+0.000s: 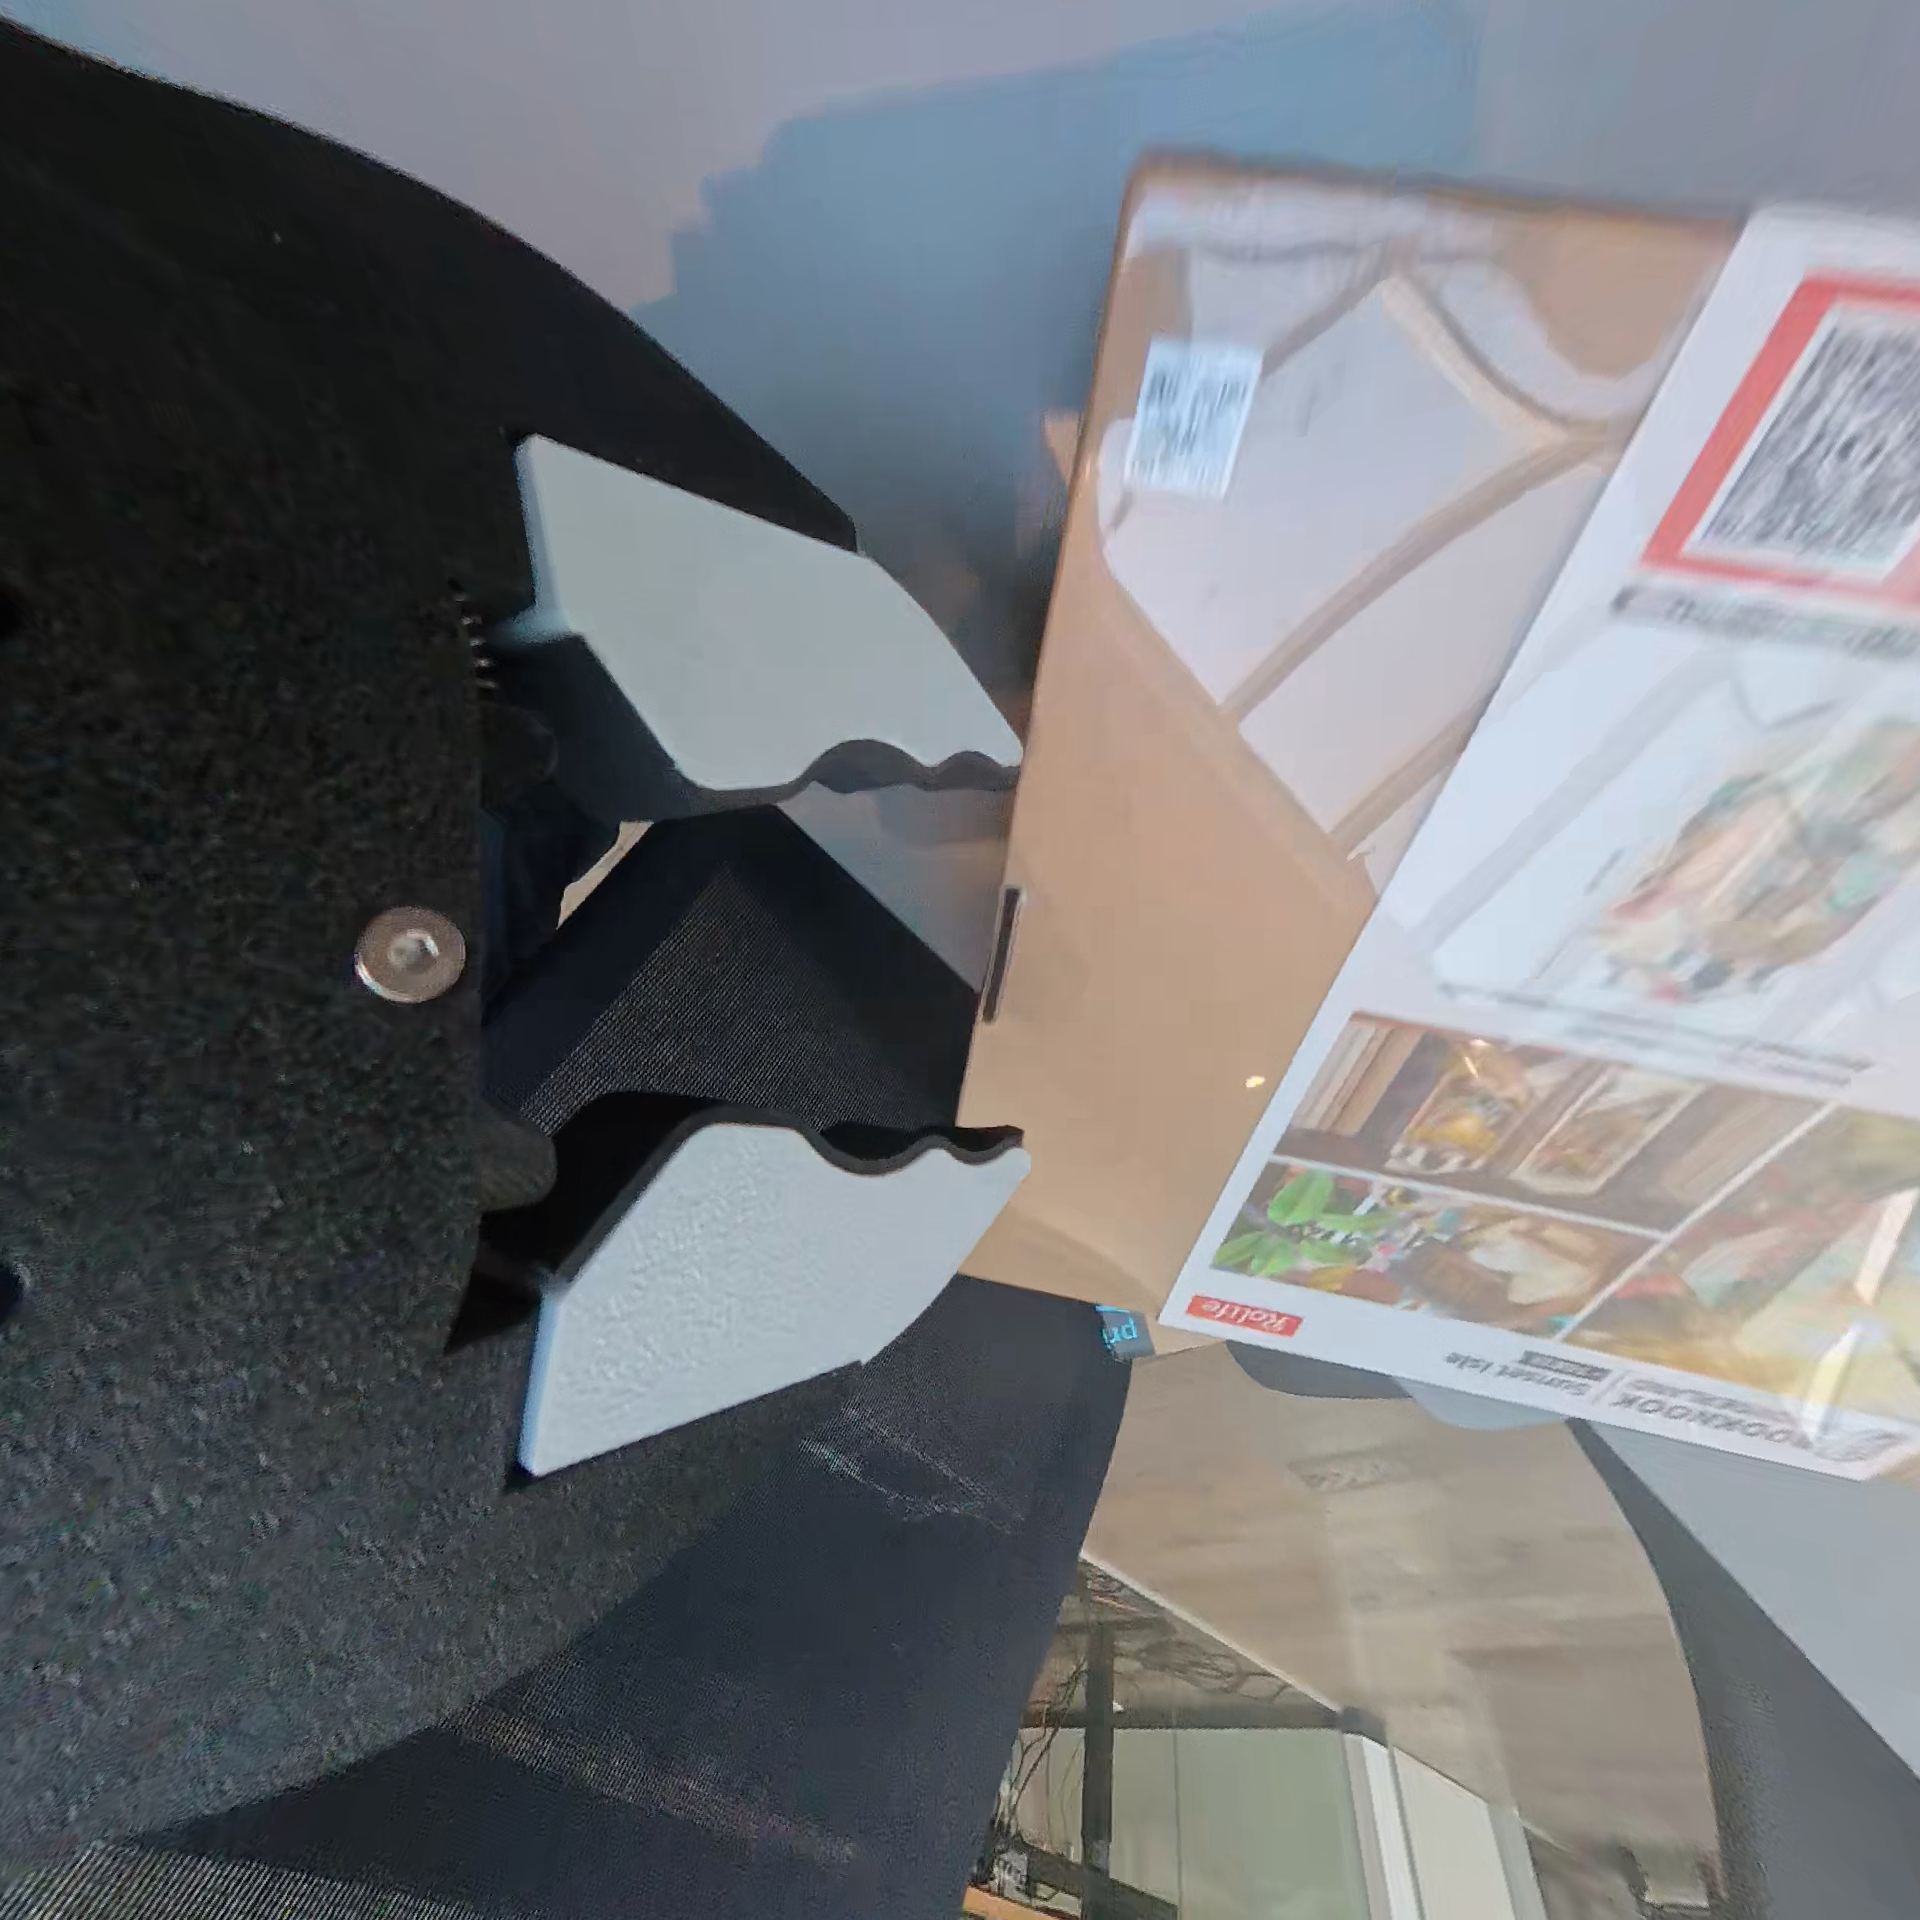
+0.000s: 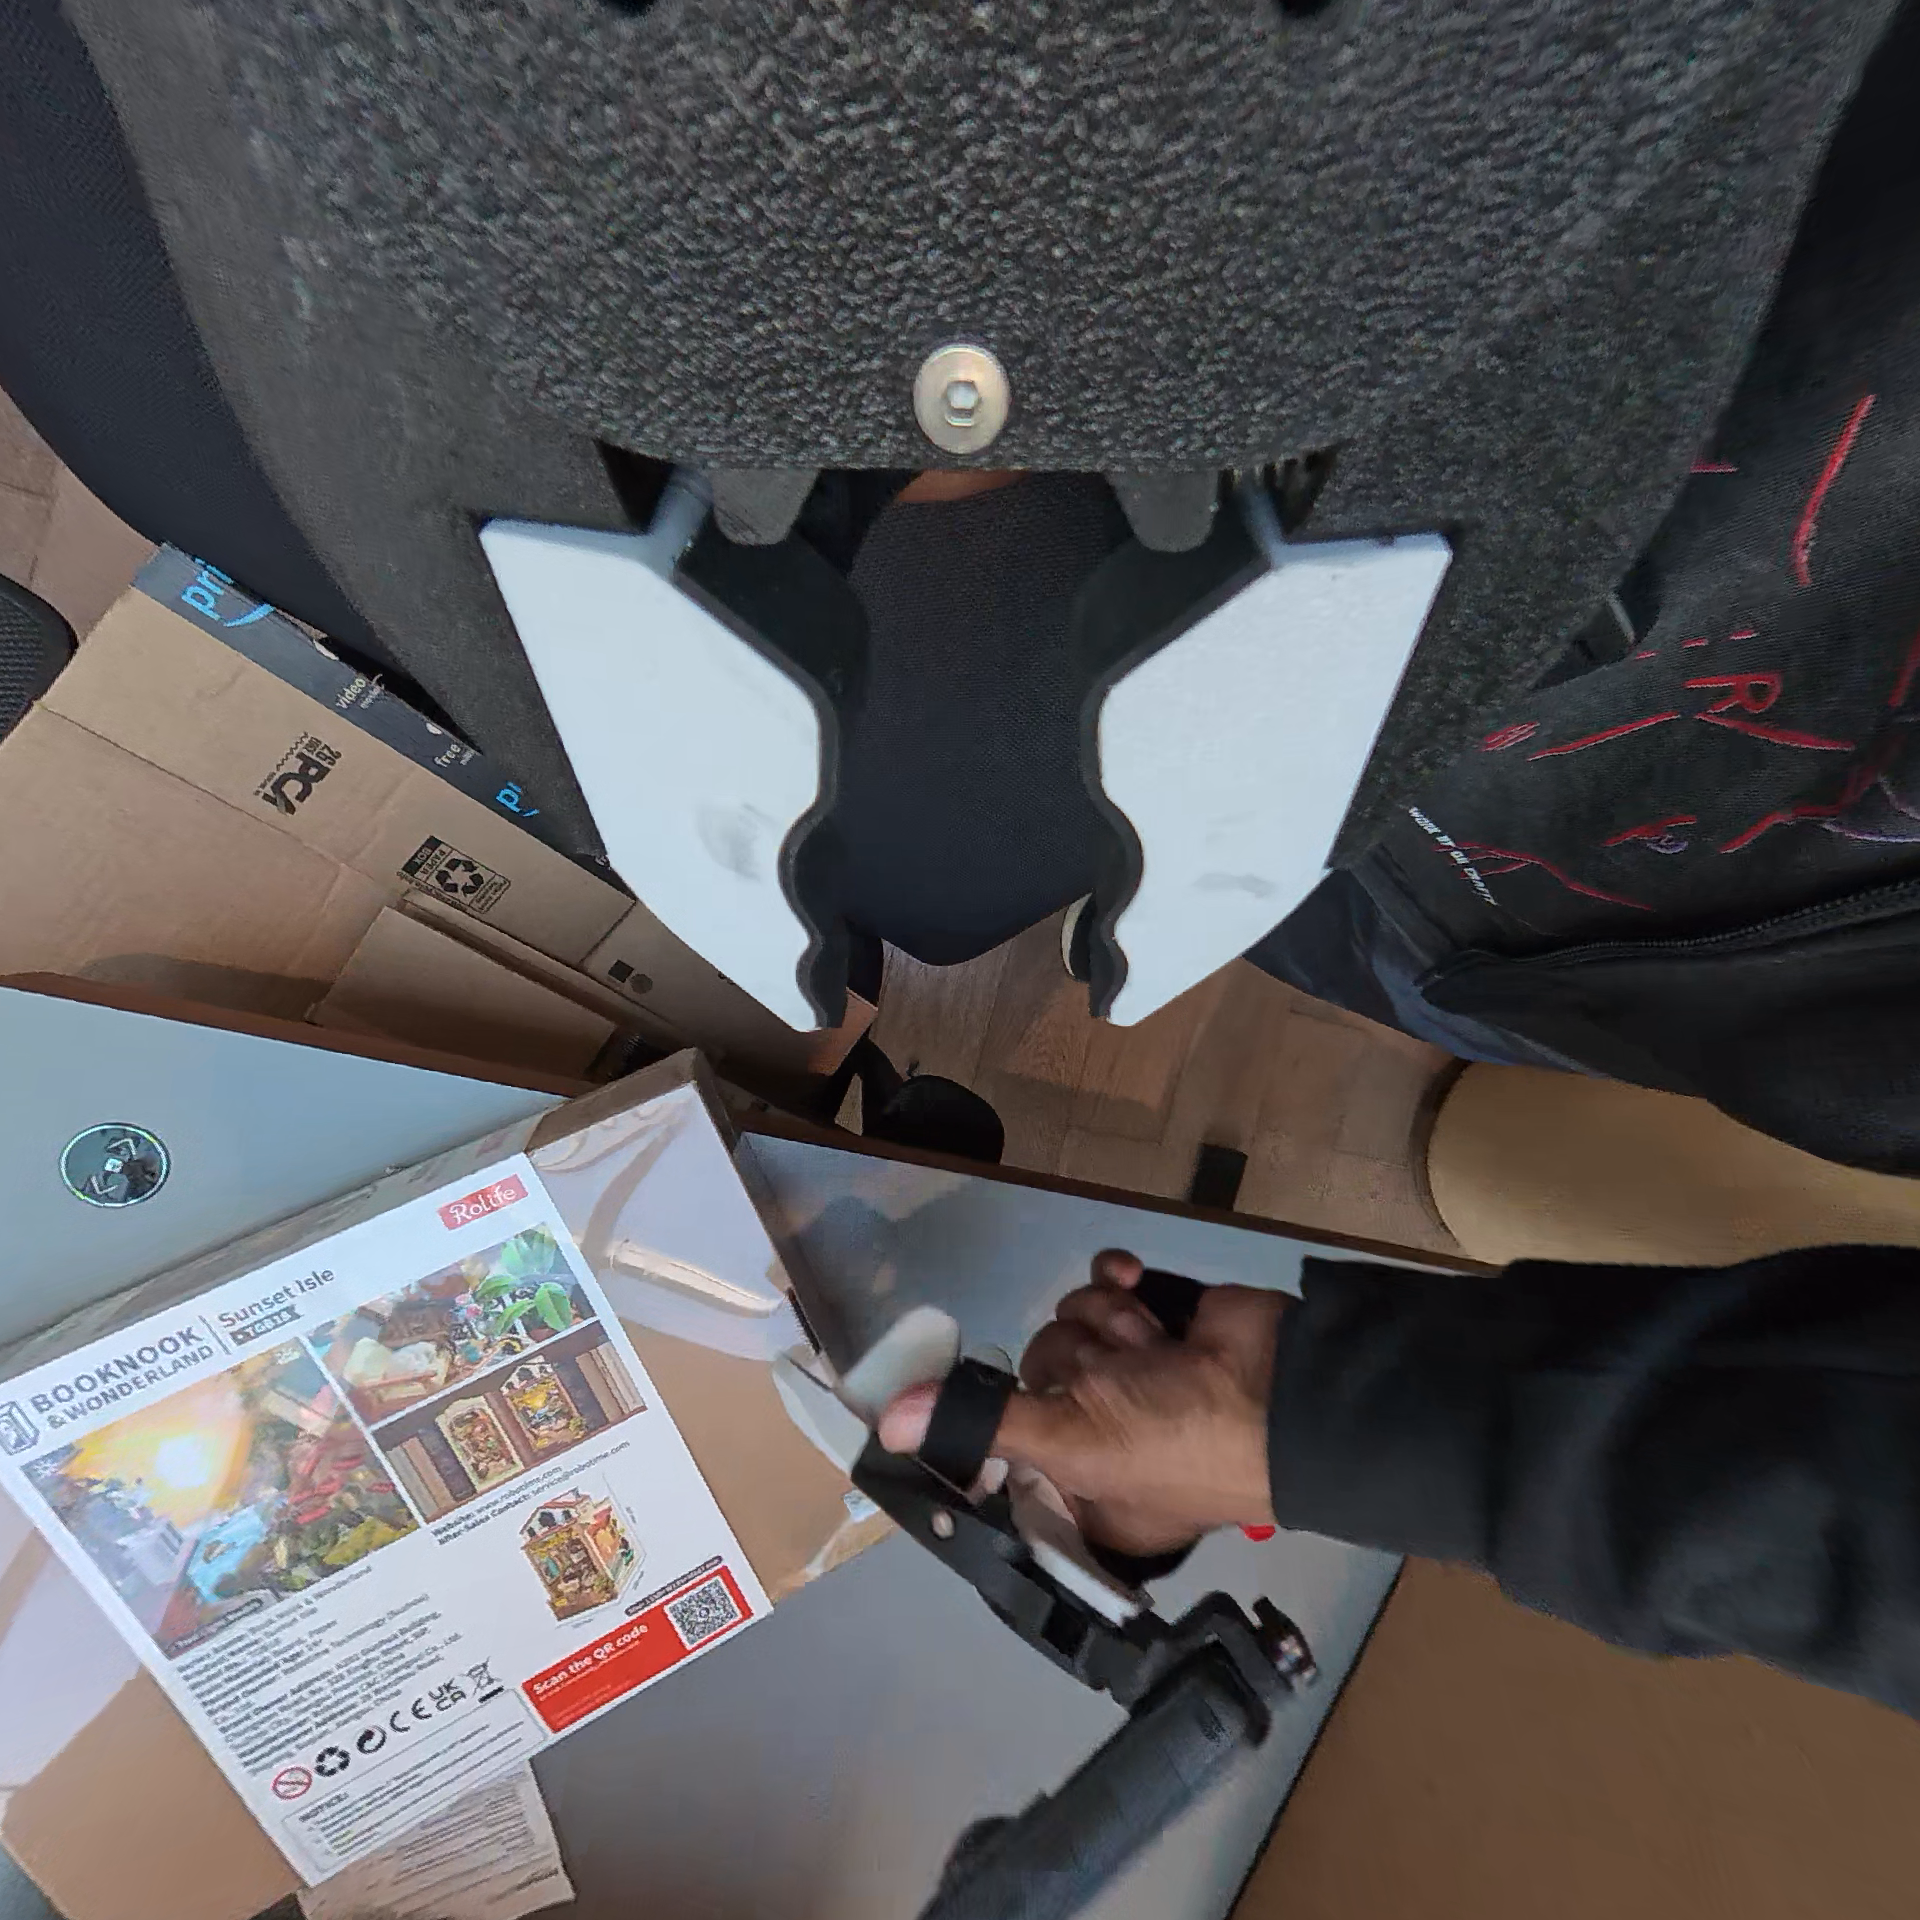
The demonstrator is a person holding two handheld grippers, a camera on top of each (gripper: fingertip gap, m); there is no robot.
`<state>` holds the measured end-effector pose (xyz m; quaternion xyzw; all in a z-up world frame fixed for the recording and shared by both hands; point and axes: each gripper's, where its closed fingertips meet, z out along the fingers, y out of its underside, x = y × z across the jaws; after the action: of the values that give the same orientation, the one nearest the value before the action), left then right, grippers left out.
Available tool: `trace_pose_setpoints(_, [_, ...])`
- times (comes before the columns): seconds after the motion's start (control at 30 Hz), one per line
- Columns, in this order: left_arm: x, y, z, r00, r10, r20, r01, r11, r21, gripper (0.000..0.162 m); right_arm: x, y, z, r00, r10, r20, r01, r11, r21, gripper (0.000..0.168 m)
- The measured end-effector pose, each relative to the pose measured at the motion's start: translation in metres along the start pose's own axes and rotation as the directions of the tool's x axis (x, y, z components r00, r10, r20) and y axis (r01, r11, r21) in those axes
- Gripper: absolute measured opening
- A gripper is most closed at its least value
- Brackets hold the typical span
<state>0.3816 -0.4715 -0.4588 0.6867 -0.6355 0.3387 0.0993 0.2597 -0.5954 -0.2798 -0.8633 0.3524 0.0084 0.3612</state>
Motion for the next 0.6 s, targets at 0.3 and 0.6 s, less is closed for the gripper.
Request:
trace_pose_setpoints(0.3, [-0.070, -0.037, -0.051, 1.000, -0.028, 0.007, 0.028, 0.994, -0.105, 0.074, 0.022, 0.004, 0.003, 0.999, 0.033, -0.021, -0.033, 0.999, -0.029, 0.045])
trace_pose_setpoints(0.6, [-0.081, -0.062, -0.034, 0.915, -0.276, -0.295, 0.297, 0.954, 0.030, 0.074, 0.033, 0.001, 0.020, 0.997, 0.071, -0.012, -0.072, 0.996, -0.052, 0.045])
